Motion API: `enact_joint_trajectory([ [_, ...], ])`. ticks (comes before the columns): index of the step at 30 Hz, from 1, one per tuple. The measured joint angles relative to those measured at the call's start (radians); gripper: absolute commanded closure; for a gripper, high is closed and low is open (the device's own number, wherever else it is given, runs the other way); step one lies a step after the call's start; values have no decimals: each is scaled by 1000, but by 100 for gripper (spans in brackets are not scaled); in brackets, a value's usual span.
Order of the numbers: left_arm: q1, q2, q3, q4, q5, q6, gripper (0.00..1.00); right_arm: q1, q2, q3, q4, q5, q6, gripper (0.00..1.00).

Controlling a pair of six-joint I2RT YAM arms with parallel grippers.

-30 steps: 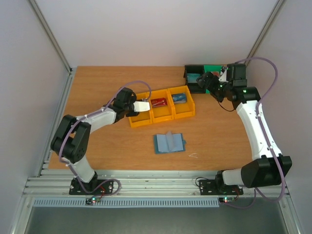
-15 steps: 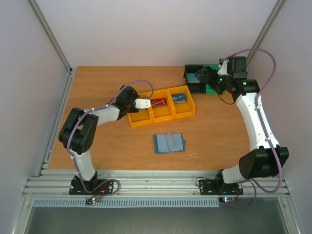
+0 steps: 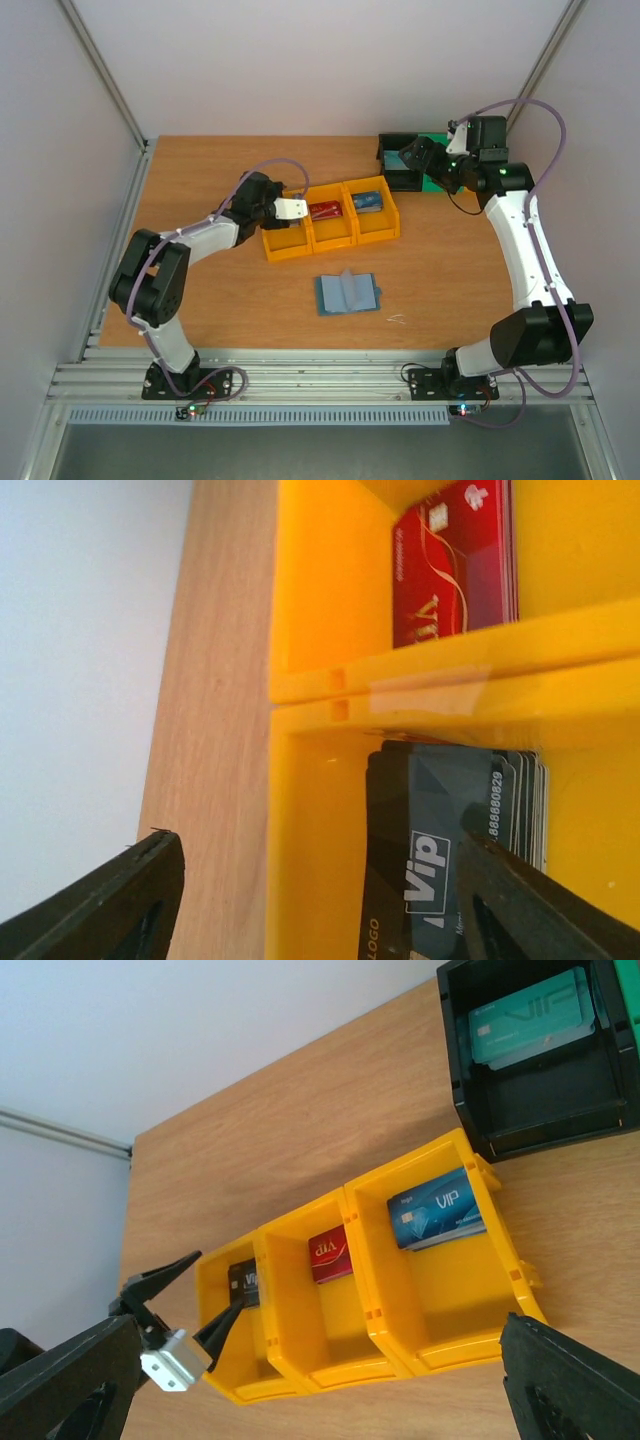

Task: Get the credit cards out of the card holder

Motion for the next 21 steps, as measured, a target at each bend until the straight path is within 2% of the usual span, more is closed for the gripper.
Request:
enact_joint_trajectory([
  [3,4,-36,0,-11,19,-24,18,0,-8,0,-3,0,-5,2],
  [8,4,-142,1,-39,48,-117,5,-4,-43,0,-5,-6,-47,2],
  [9,5,-176,6,-58,47,-172,1,-10,-59,-3,0,-8,-57,2],
  [11,8,-228,26,-81,36,-286,1,-30,-105,-31,26,-5,-71,1],
  [15,50,-354,40,-102,-27,-580,1,-122,-278,-189,135,47,-95,2],
  [21,181,-566,-126,-91,-190,-947,1,-168,-551,-550,401,329,-167,1],
])
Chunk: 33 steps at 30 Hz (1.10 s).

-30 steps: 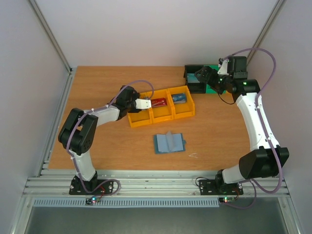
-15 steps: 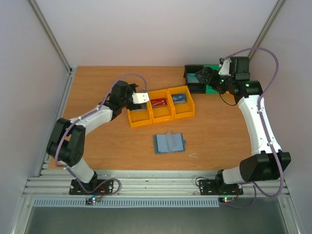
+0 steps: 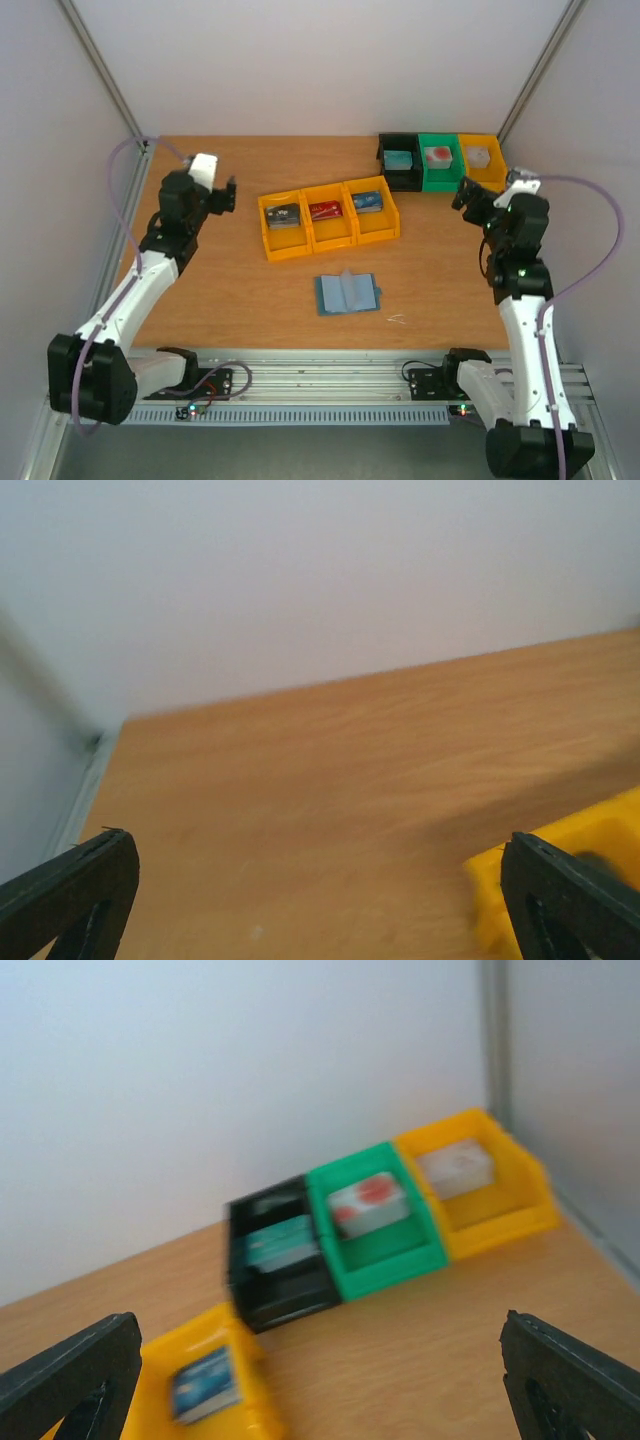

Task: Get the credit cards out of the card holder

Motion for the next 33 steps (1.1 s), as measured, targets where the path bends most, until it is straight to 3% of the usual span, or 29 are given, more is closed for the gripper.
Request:
enact_joint_trajectory([
  [6,179,-89,-318,106,-167,-237,1,-2,-145,-414,308,175,-142,1],
  [13,256,-80,-580,267,-177,-297,1,-2,-21,-689,612,132,-196,1],
  [19,272,31,-586,430,-59,-283,1,-2,338,-761,955,51,-202,1],
  [26,280,183,-476,474,15,-263,1,-2,647,-759,1329,-18,-233,1],
  [33,249,254,-481,600,27,-268,1,-2,704,-730,1387,-68,-253,1],
])
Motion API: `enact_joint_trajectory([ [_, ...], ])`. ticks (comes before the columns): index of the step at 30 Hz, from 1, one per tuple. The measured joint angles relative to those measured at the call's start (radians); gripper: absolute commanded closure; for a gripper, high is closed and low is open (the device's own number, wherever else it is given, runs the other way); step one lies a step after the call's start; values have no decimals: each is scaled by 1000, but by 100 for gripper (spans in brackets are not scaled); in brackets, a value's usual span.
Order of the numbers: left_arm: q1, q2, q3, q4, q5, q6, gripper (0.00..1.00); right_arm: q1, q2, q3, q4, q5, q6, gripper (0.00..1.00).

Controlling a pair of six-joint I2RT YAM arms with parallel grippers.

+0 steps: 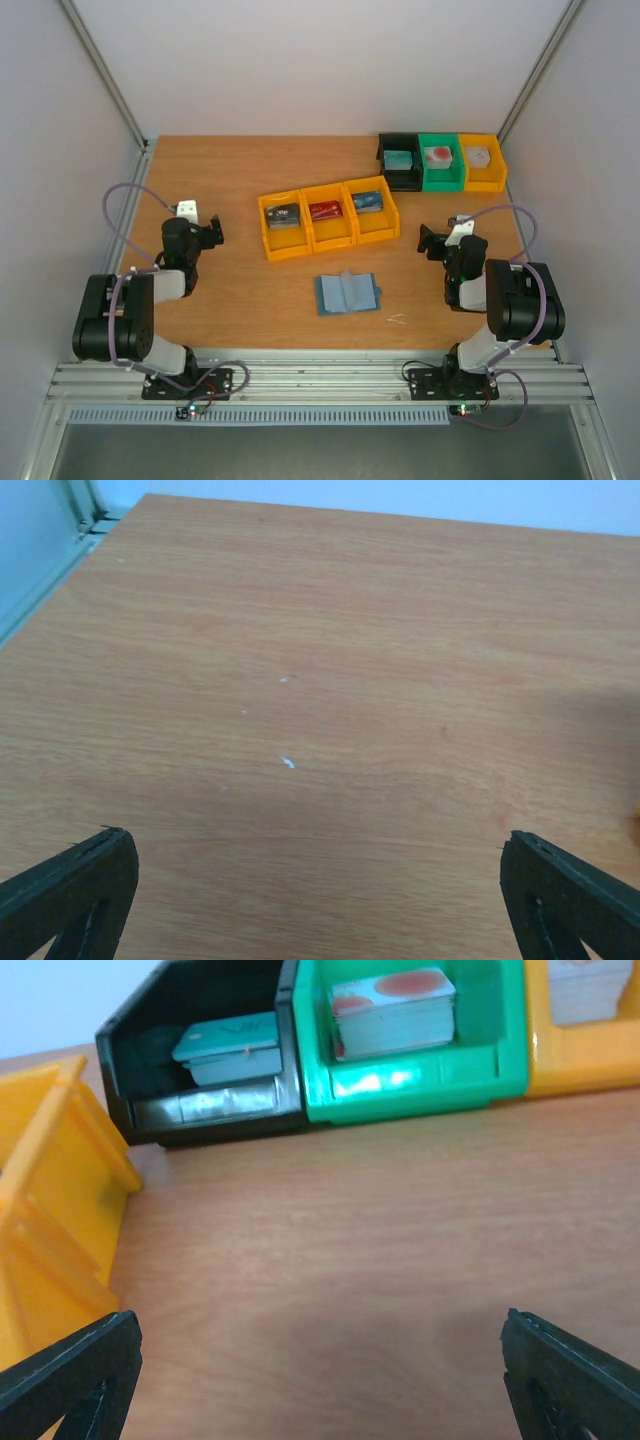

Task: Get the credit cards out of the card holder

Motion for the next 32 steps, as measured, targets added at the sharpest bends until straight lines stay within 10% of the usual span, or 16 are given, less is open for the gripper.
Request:
enact_joint_trajectory([
  [32,-29,84,-19,145,12,44,1,0,-5,98,-122,-59,-27,2],
])
